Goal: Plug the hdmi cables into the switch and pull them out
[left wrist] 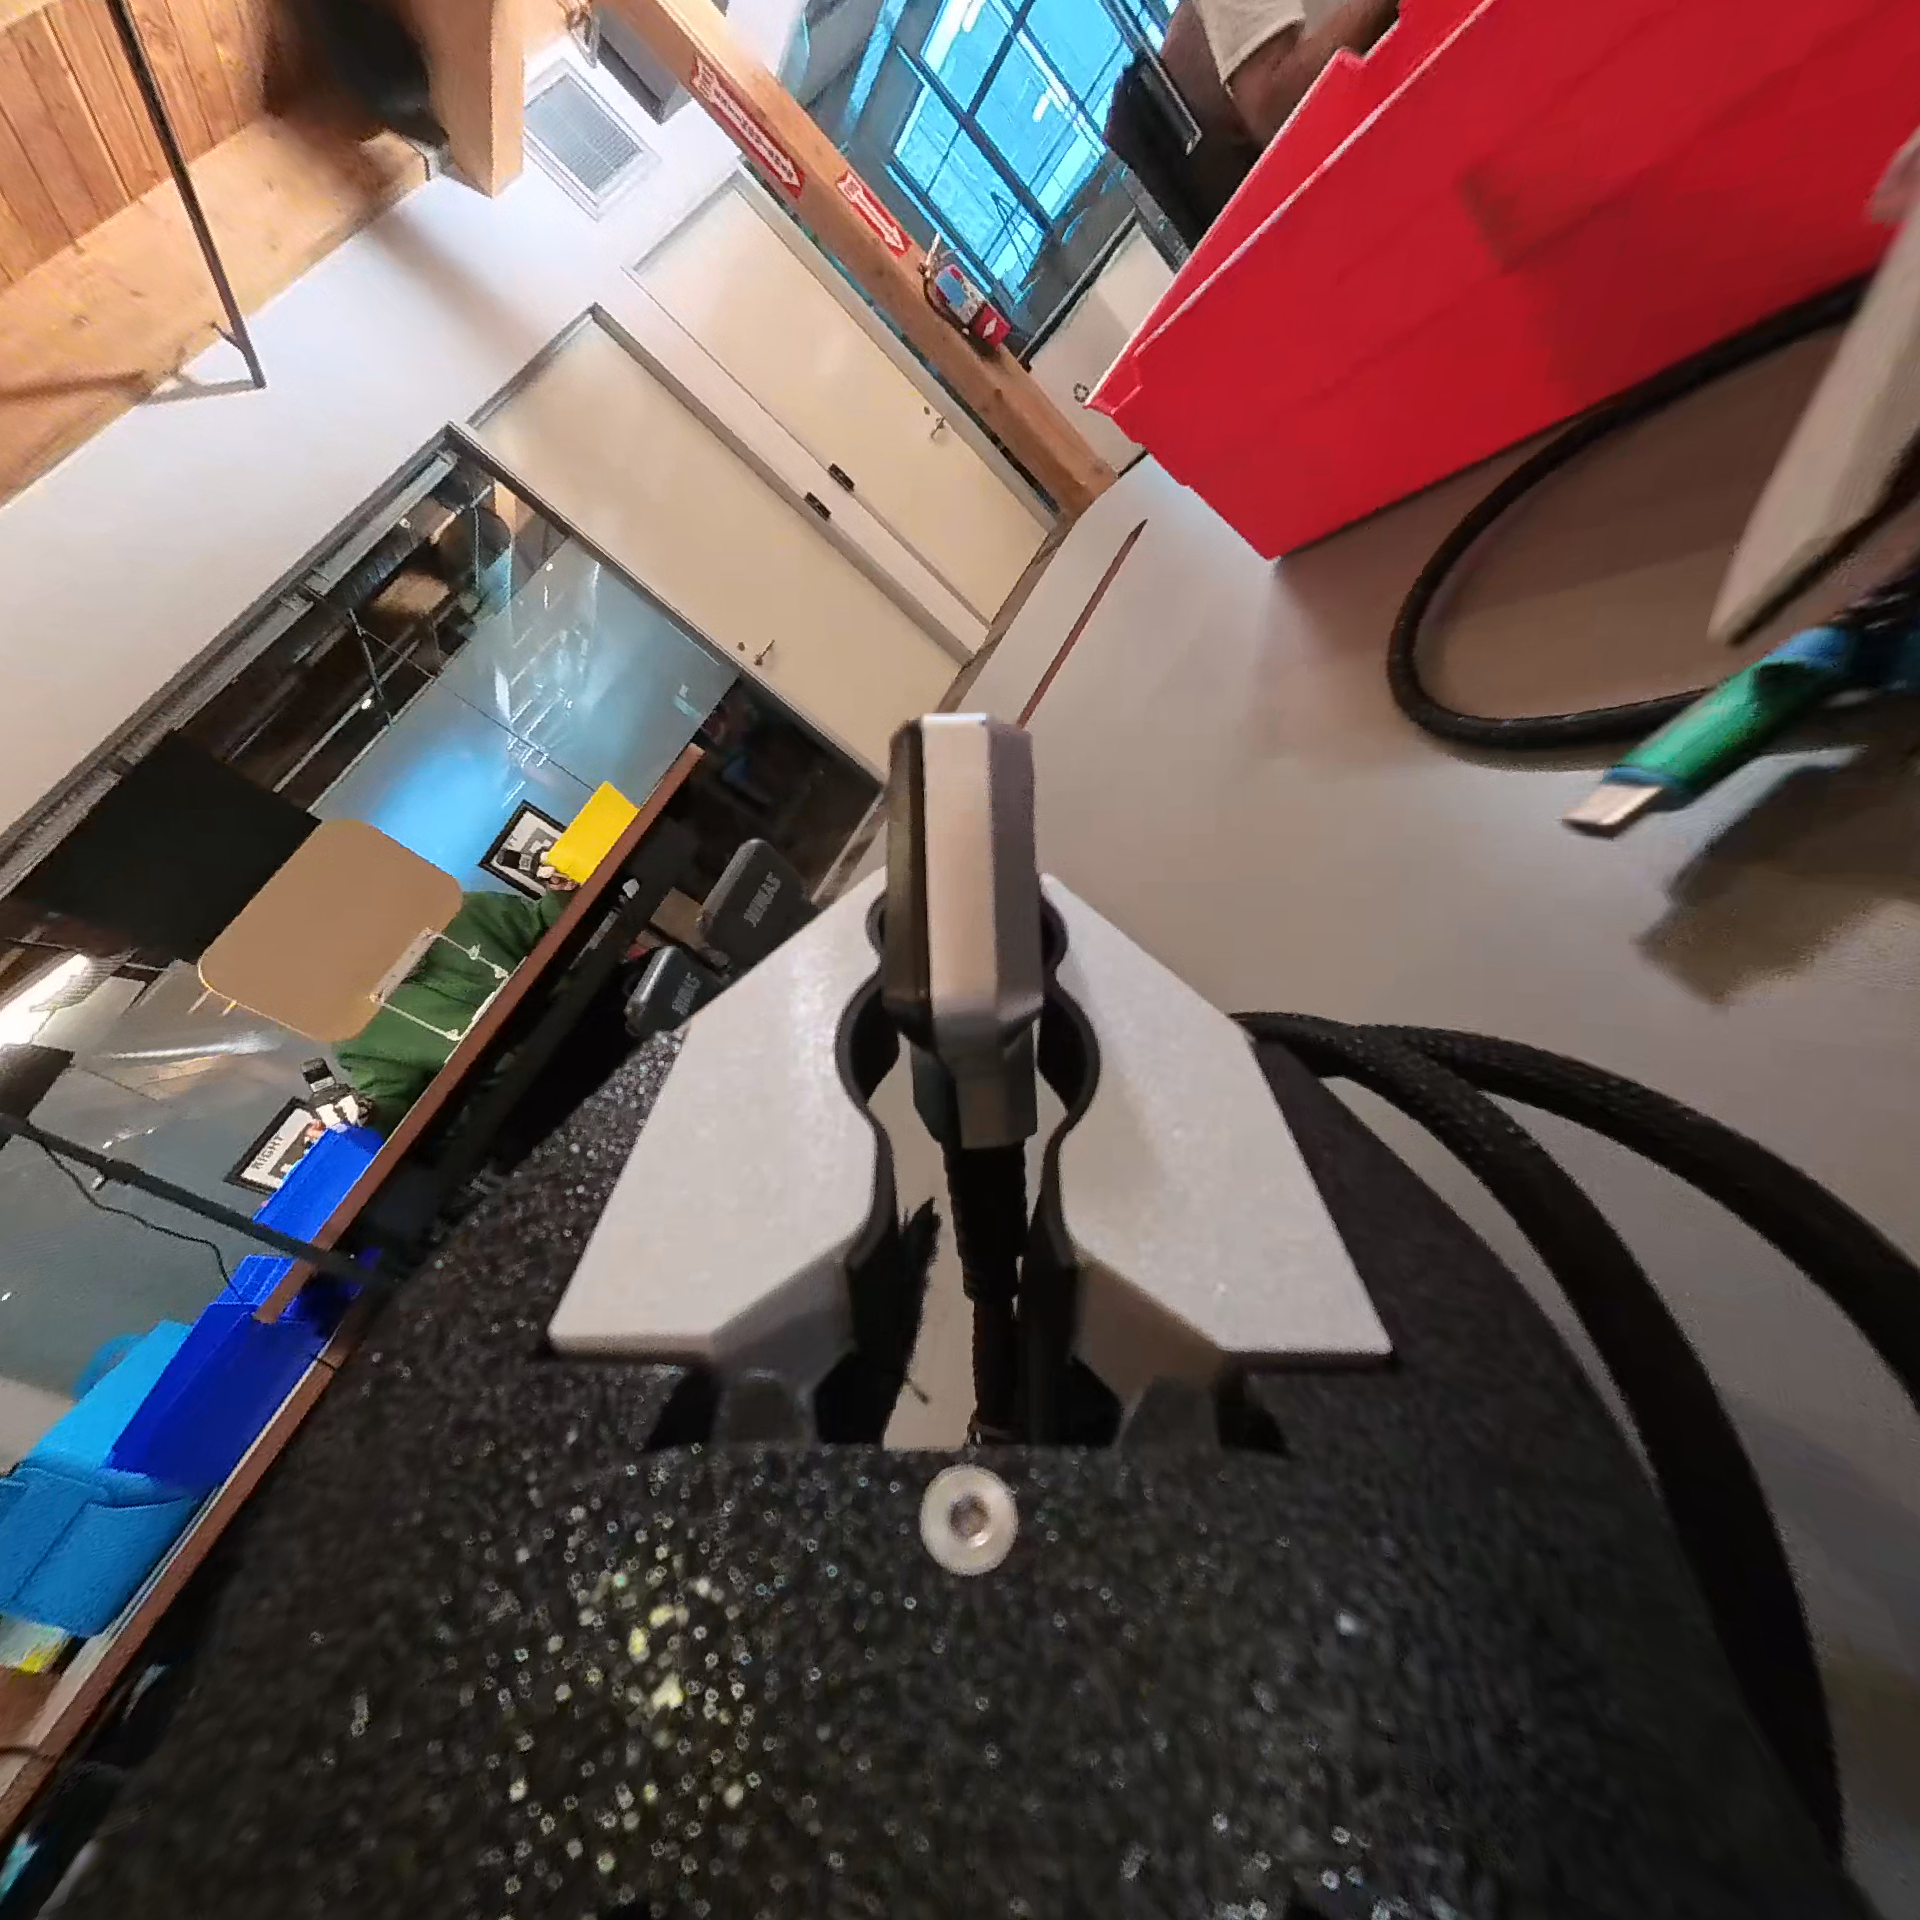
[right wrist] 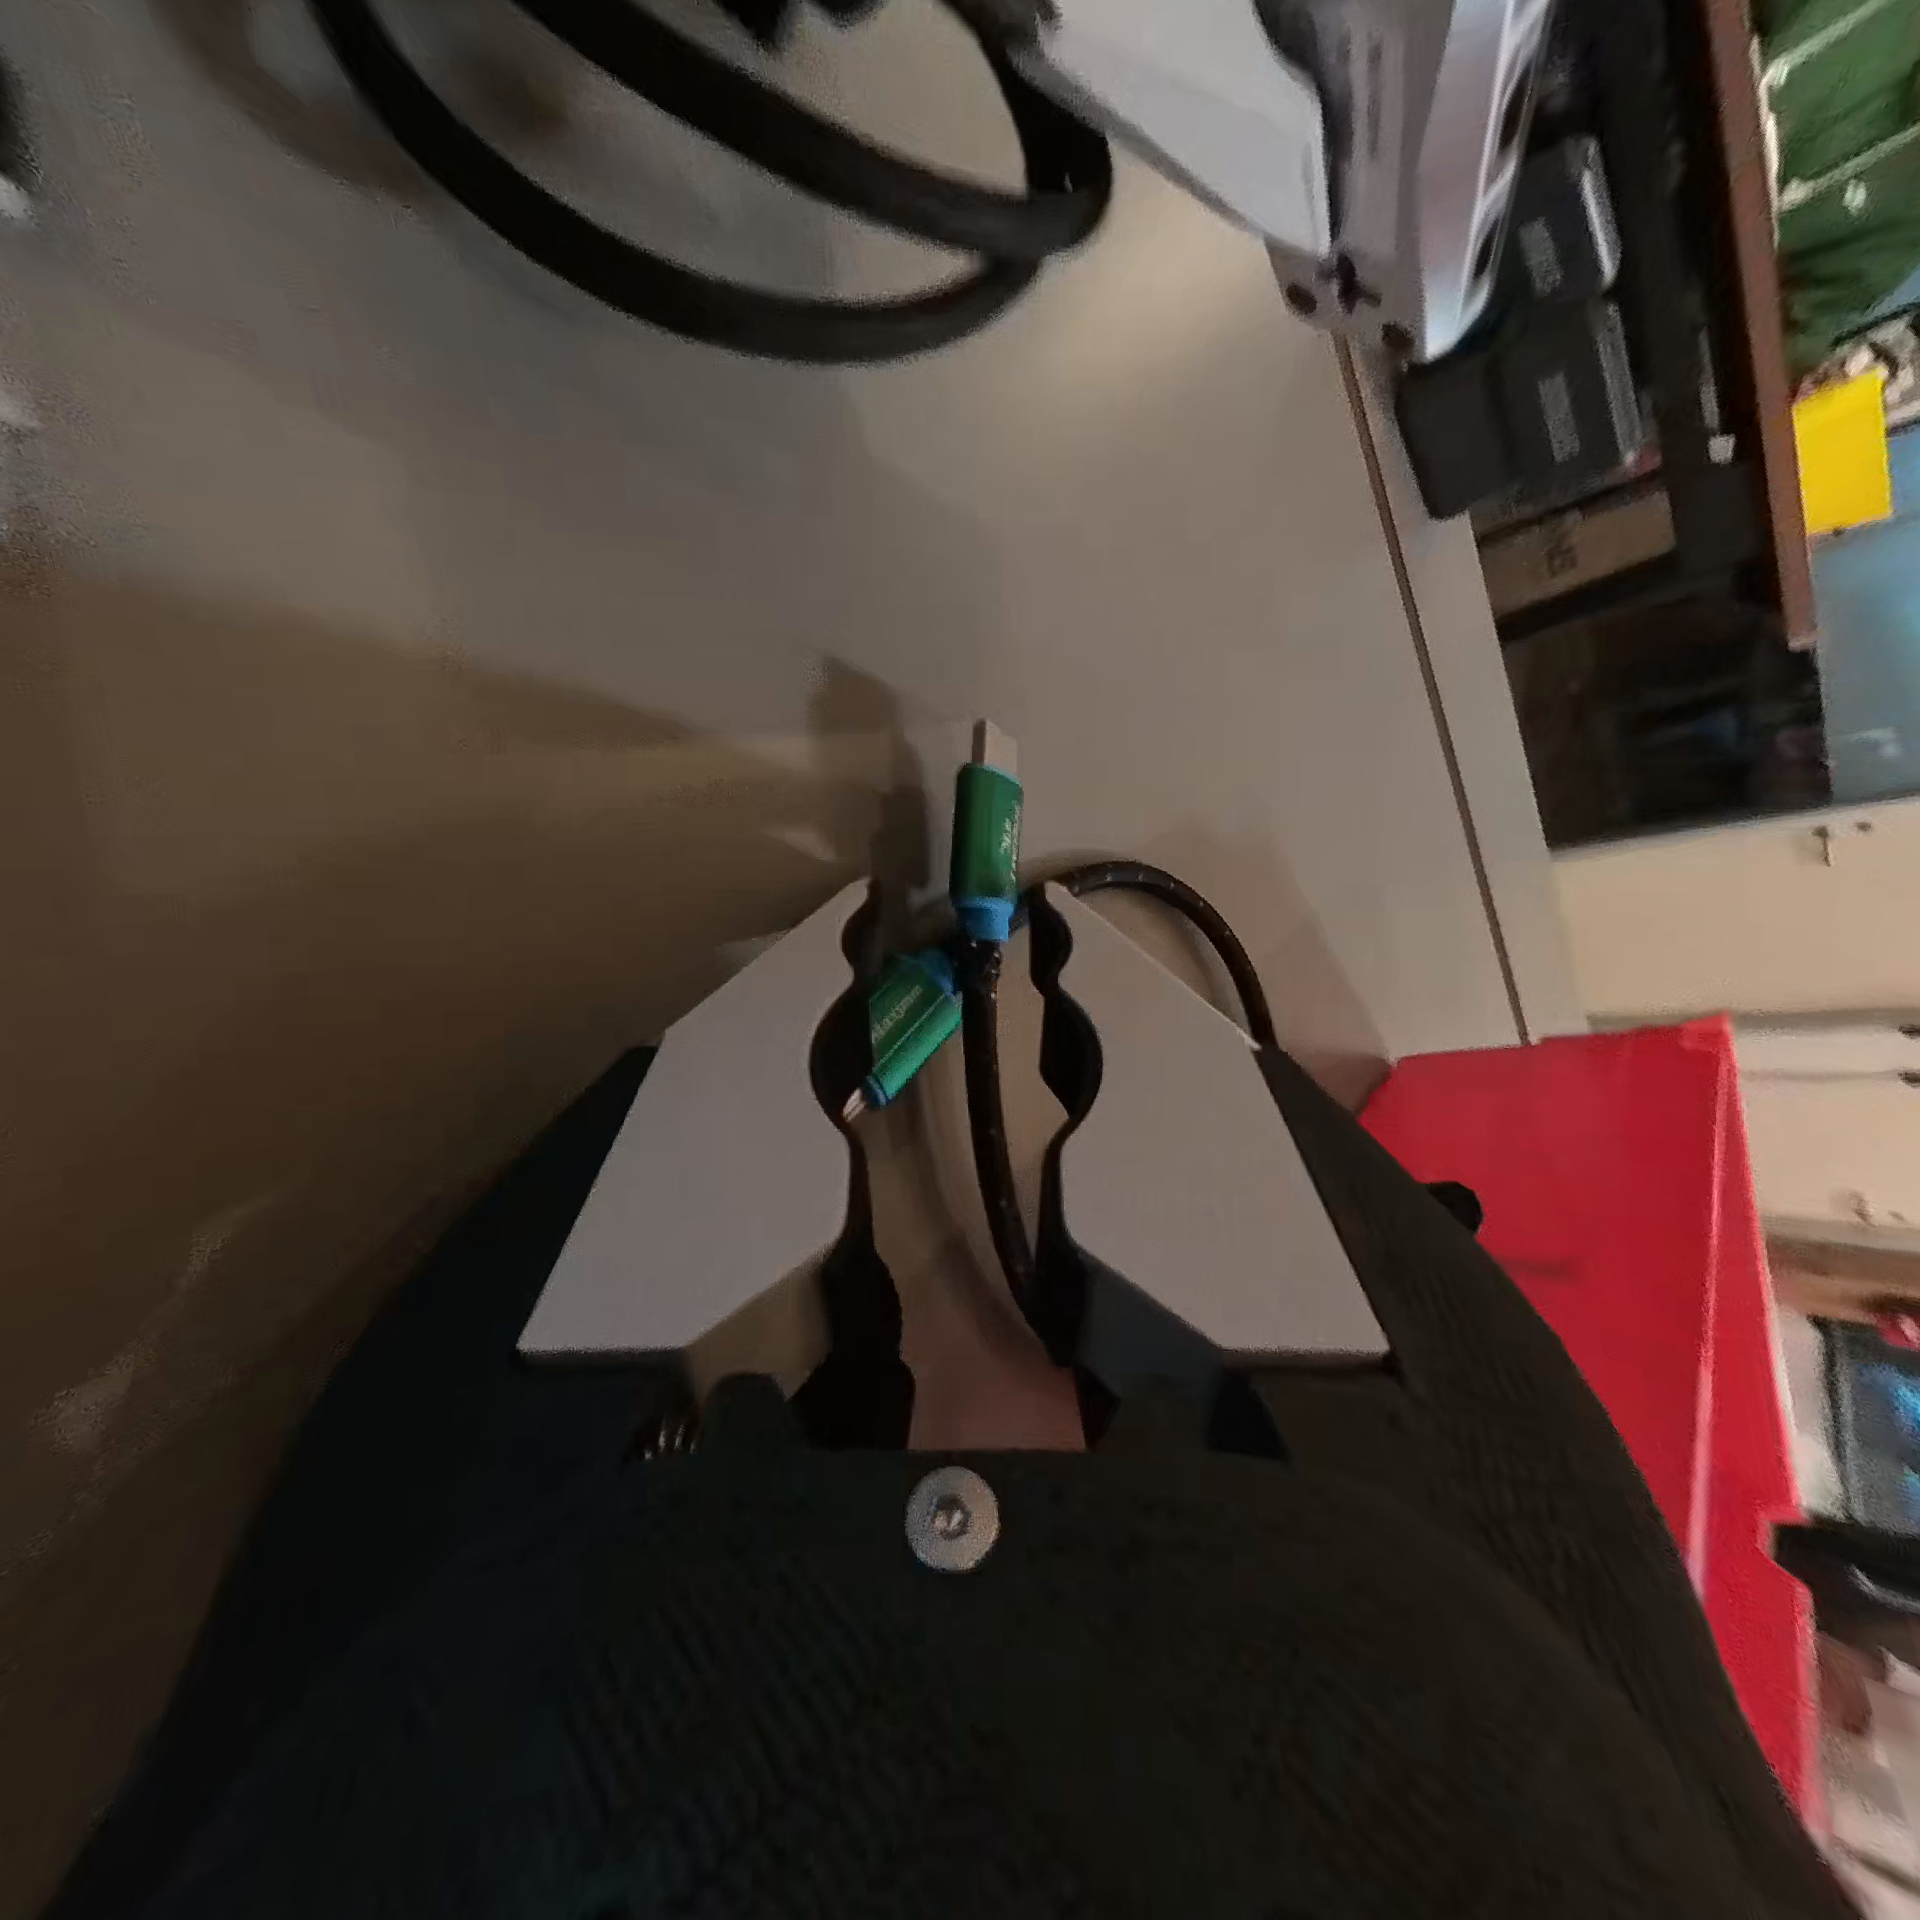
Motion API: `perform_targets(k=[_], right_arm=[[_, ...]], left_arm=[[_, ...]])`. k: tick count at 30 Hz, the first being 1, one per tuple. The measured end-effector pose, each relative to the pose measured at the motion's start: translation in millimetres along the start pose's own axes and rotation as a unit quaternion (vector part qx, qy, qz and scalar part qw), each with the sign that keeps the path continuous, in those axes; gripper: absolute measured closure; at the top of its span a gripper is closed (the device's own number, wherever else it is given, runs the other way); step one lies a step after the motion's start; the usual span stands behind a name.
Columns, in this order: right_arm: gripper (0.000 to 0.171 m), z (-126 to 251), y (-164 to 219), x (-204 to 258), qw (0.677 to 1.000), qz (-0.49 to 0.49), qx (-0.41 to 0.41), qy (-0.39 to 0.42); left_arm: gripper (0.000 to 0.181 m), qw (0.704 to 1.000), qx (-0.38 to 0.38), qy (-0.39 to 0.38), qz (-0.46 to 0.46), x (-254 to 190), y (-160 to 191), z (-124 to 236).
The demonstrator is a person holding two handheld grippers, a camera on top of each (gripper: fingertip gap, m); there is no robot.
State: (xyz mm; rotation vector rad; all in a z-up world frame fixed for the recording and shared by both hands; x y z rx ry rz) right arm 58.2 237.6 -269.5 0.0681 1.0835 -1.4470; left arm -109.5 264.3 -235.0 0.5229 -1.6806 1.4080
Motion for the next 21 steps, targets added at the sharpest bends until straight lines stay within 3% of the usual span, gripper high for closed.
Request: perform_targets(k=[5, 12, 21], right_arm=[[0.134, -2.1, -5.4, -8.4, 0.997, 0.018, 0.073, 0.028], [0.134, 2.5, -11.2, -22.1, 0.977, -0.165, 0.003, -0.136], [0.139, -17.0, -1.5, -32.1, 0.962, -0.203, 0.065, -0.173]], left_arm=[[0.162, 1.000, -0.018, 0.003, 0.003, -0.5, -2.9, 8.0], [0.162, 1.000, -0.021, 0.005, 0.000, -1.6, -3.6, 7.6], [0.162, 1.000, -0.022, 0.014, 0.003, -3.0, -3.2, 6.3]])
Point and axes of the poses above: each gripper's, where its closed fingertips meet, z back along the fingers, y out of its underside, x = y × z across the jaws, the point moved 8 cm from there along z, back along the fingers, and after that the axes turned 7 degrees about -z, right-handed, at the moved point
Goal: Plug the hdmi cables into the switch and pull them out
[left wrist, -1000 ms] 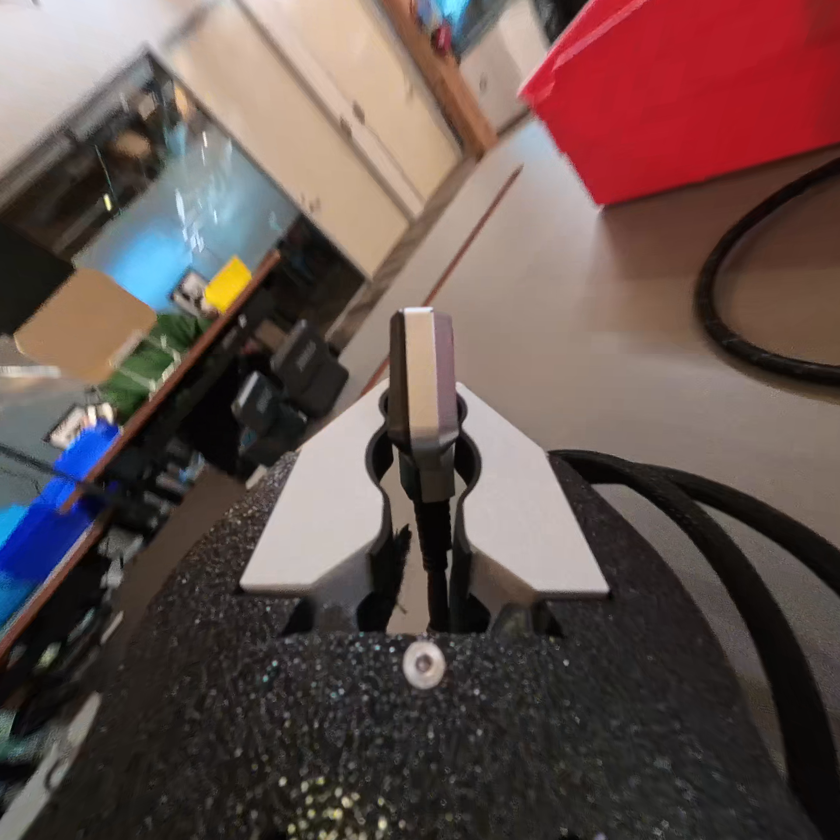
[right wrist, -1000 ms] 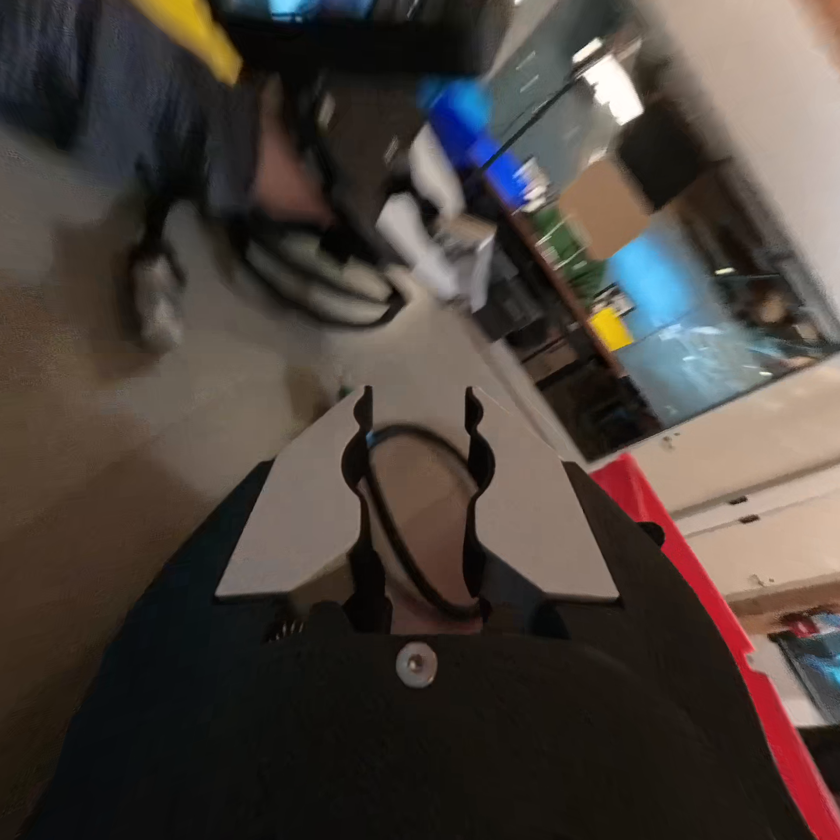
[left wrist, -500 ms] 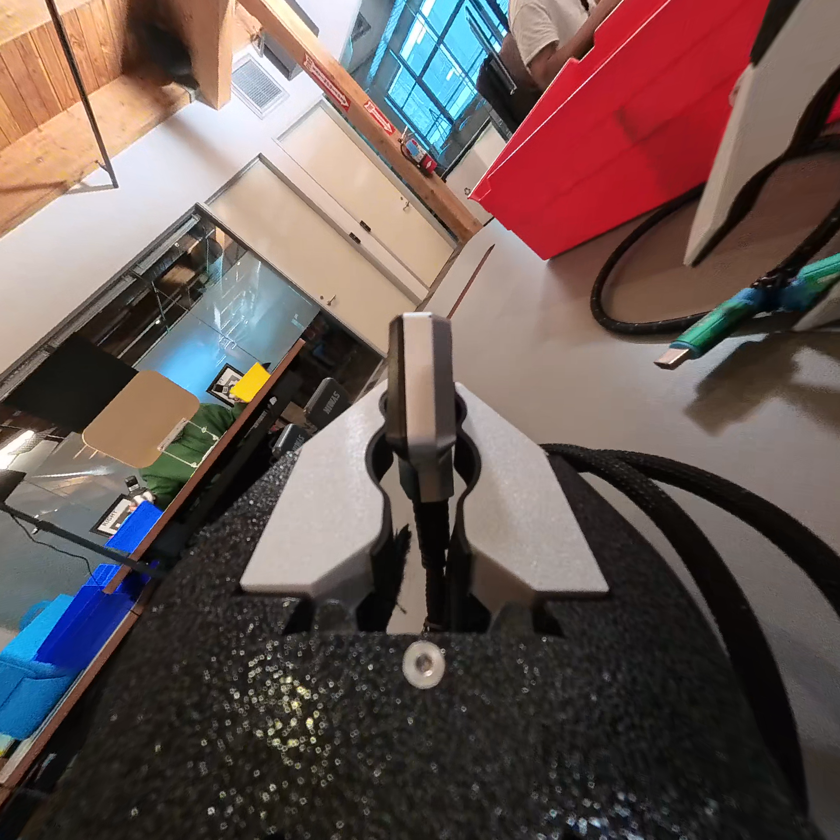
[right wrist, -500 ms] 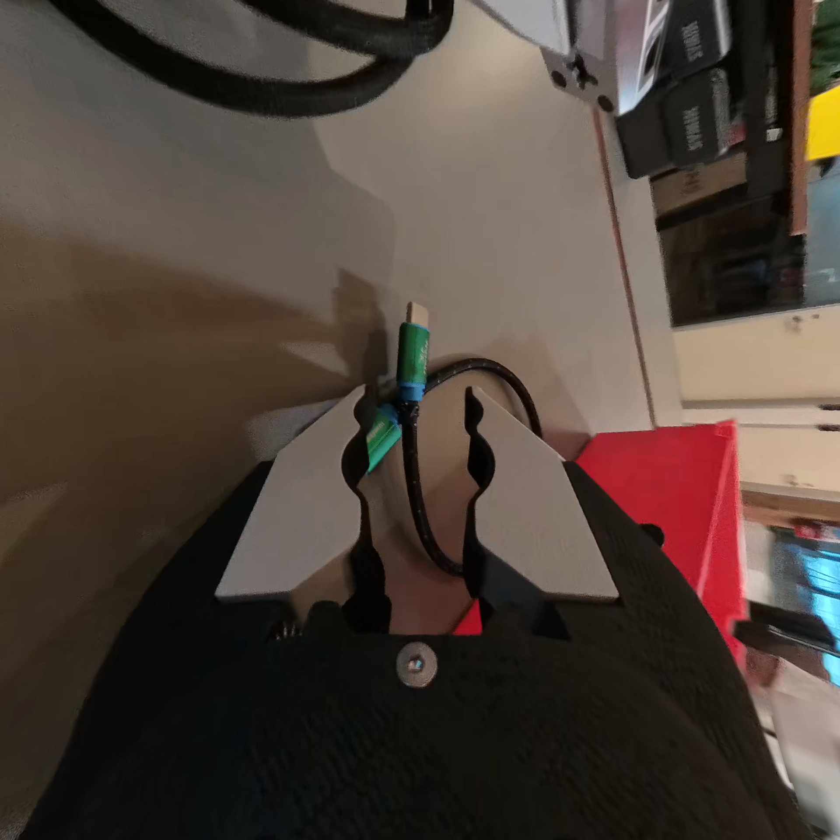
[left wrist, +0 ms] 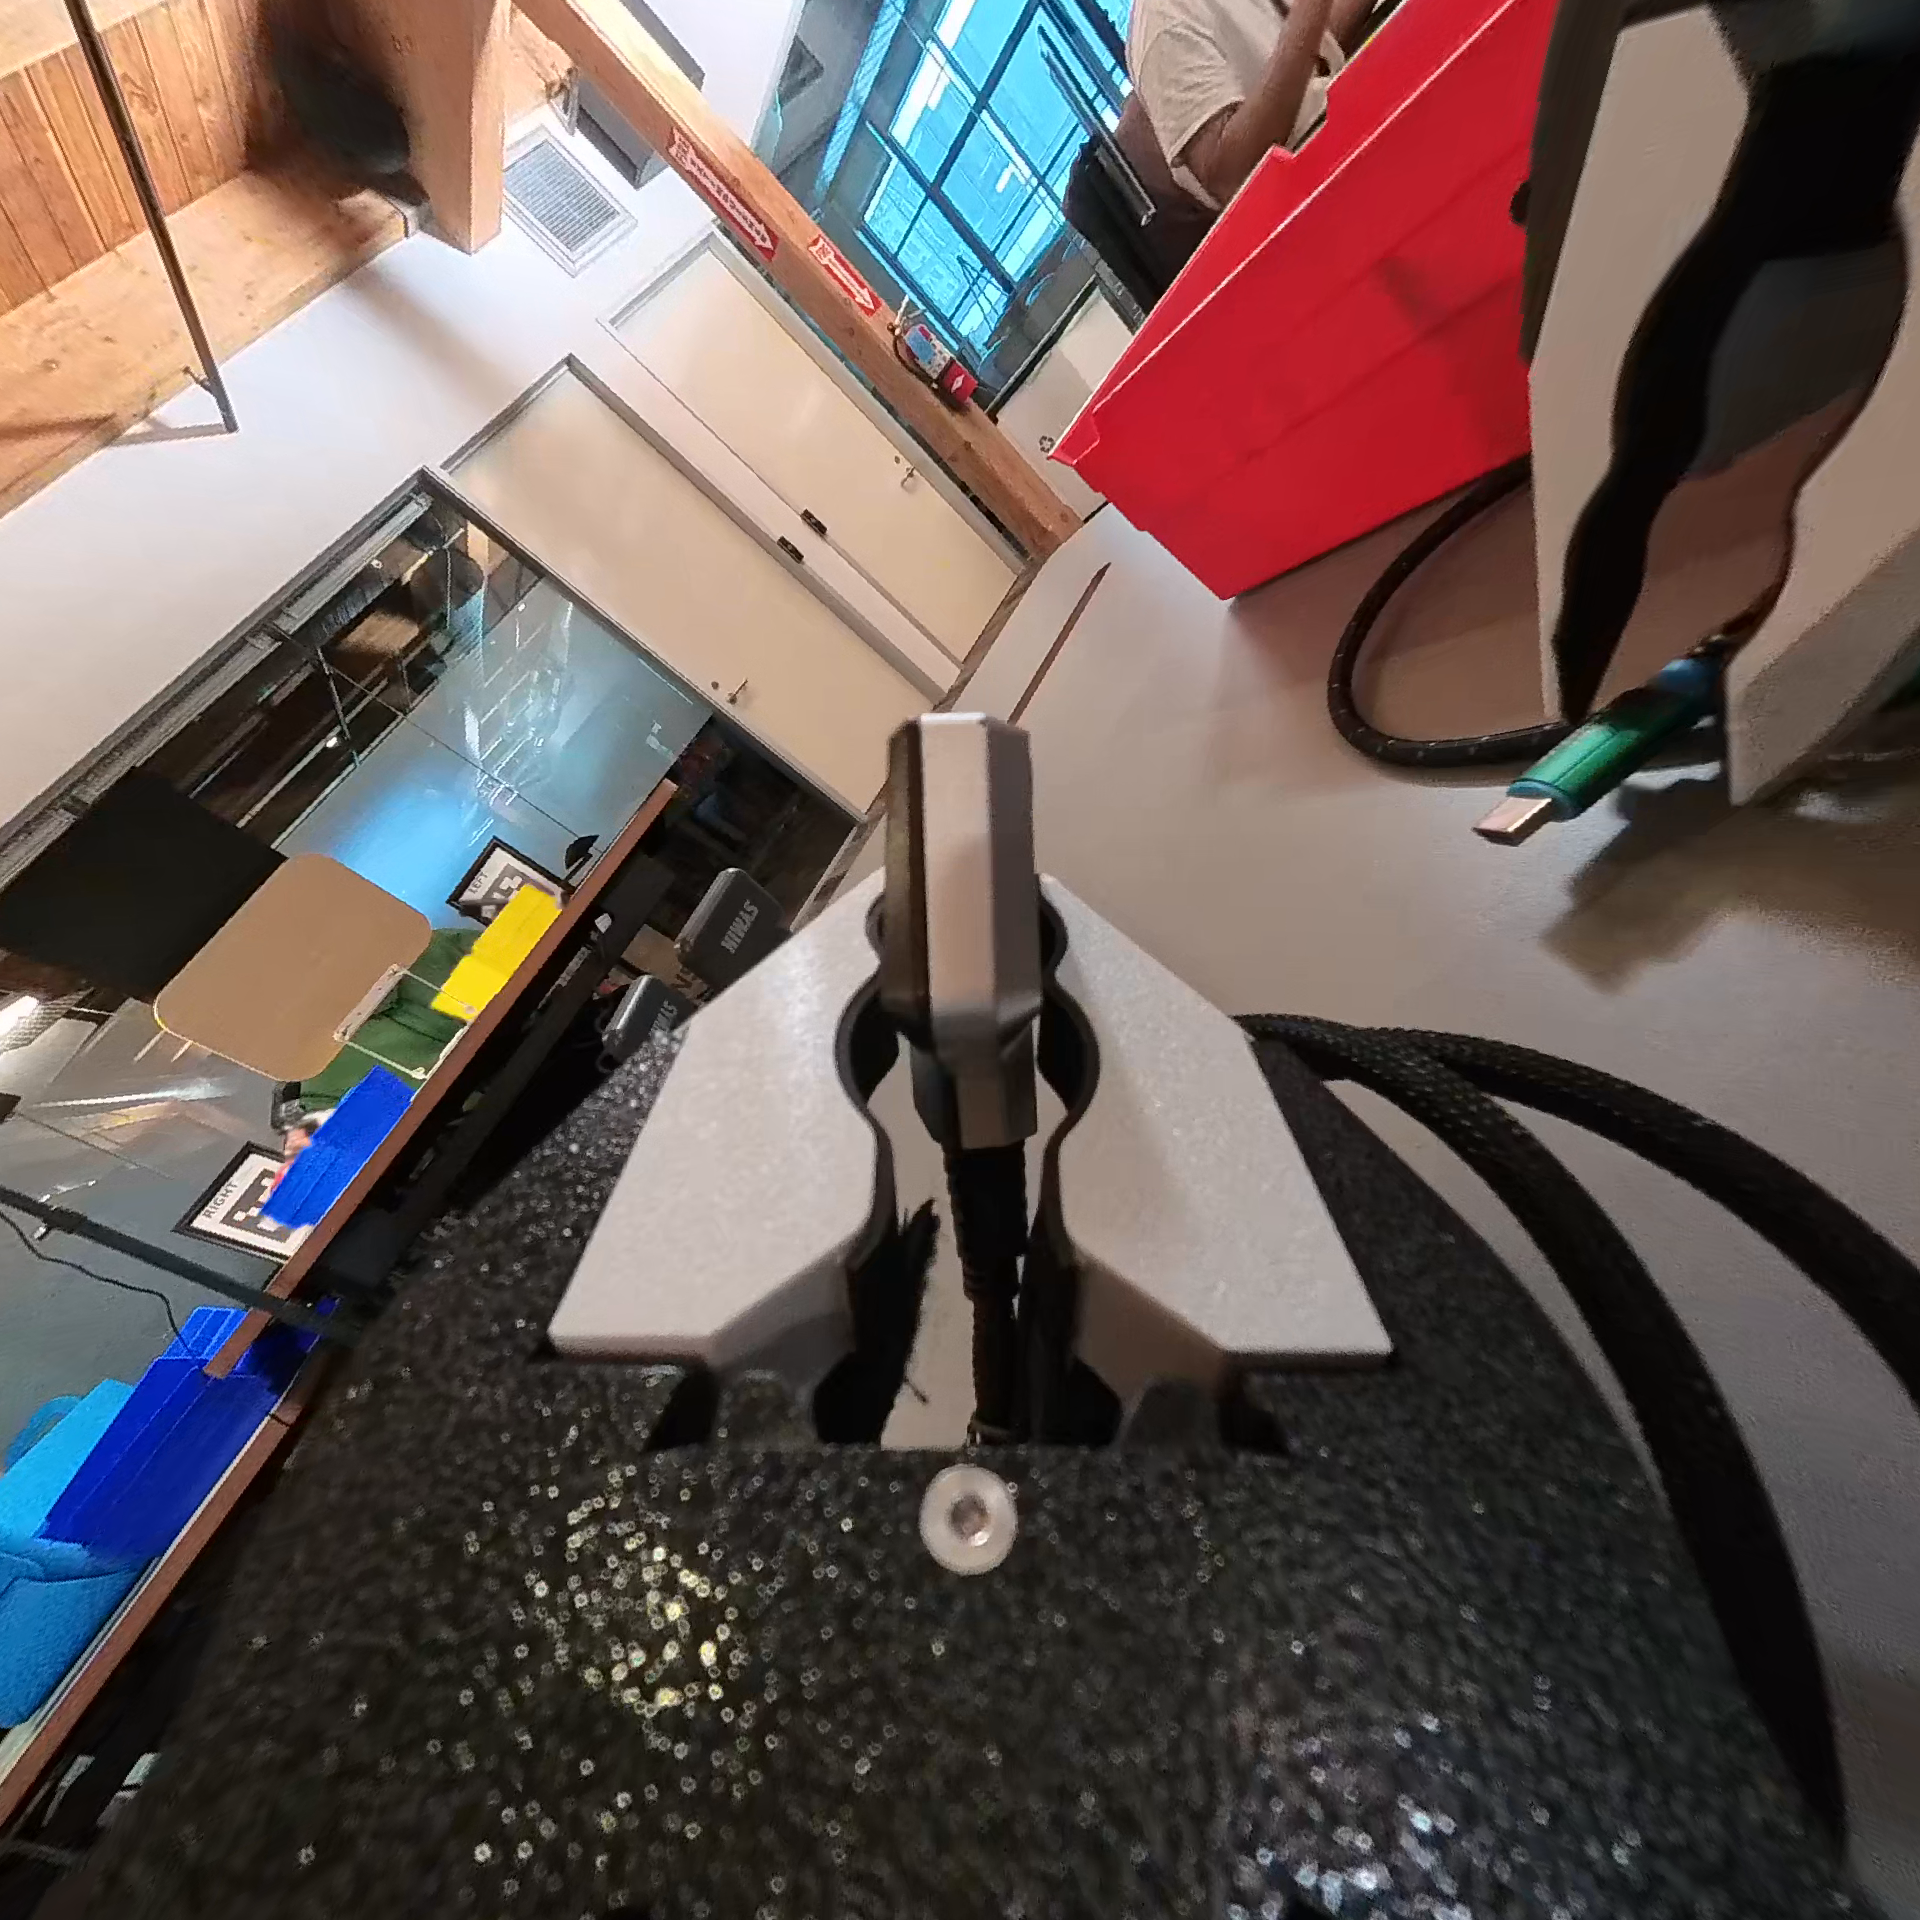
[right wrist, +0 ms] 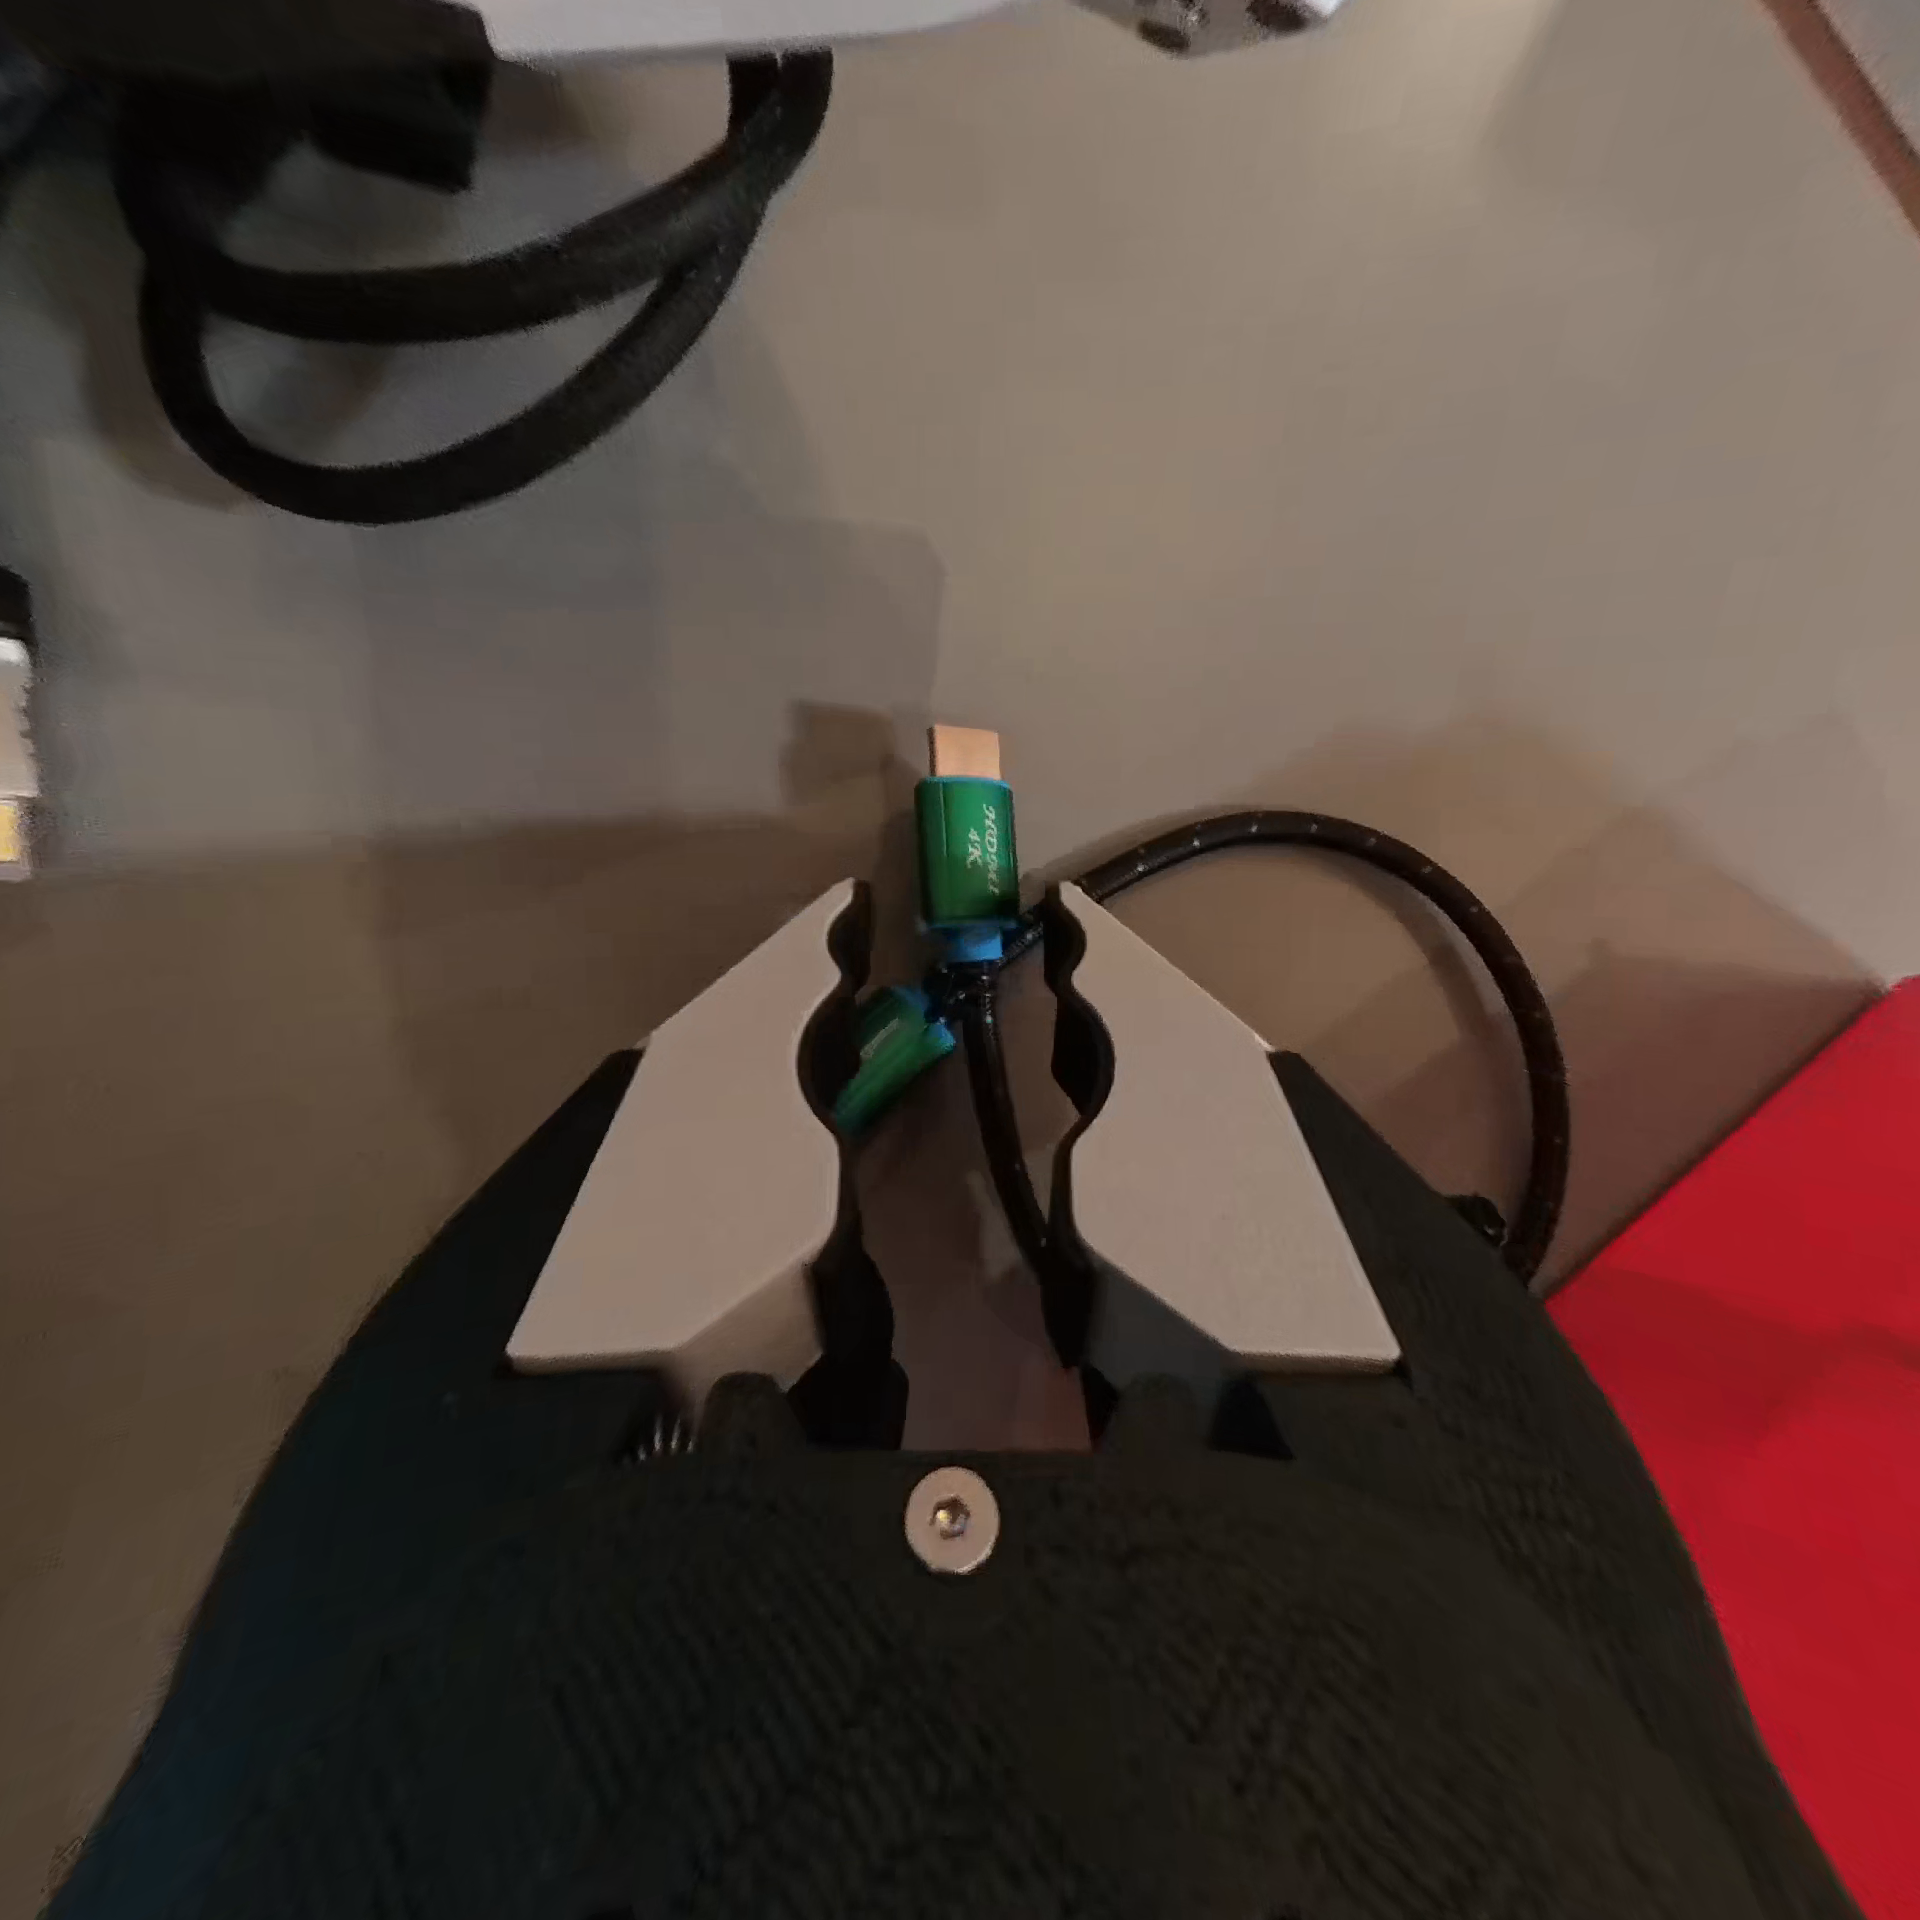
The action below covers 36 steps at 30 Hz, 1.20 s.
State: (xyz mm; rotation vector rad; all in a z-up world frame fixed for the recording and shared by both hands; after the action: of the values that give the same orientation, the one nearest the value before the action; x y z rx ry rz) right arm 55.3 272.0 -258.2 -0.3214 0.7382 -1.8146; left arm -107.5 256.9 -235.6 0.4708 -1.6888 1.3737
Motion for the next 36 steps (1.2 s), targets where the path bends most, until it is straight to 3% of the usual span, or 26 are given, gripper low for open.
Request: perform_targets(k=[10, 16, 22, 31, 36], right_arm=[[0.156, -5.8, -2.5, 8.5, 0.994, 0.053, 0.011, 0.092], [0.157, 7.4, -3.6, 18.2, 0.970, 0.152, -0.071, 0.178], [0.159, 24.2, -7.4, 29.1, 0.953, 0.180, -0.130, 0.206], [0.161, 16.9, -8.5, 41.7, 0.928, 0.237, -0.078, 0.276], [0.161, 10.6, -0.5, 36.2, 0.944, 0.229, -0.055, 0.230]], left_arm=[[0.161, 1.000, 0.003, -0.002, -0.028, -3.6, -2.2, 0.1], [0.162, 0.990, 0.029, -0.015, -0.139, -14.9, -6.7, -0.9], [0.161, 0.962, 0.030, -0.017, -0.270, -33.1, -14.3, -2.2], [0.161, 0.932, 0.050, -0.007, -0.359, -48.7, -17.4, -6.9], [0.161, 0.937, 0.054, 0.010, -0.346, -49.8, -15.1, -8.2]])
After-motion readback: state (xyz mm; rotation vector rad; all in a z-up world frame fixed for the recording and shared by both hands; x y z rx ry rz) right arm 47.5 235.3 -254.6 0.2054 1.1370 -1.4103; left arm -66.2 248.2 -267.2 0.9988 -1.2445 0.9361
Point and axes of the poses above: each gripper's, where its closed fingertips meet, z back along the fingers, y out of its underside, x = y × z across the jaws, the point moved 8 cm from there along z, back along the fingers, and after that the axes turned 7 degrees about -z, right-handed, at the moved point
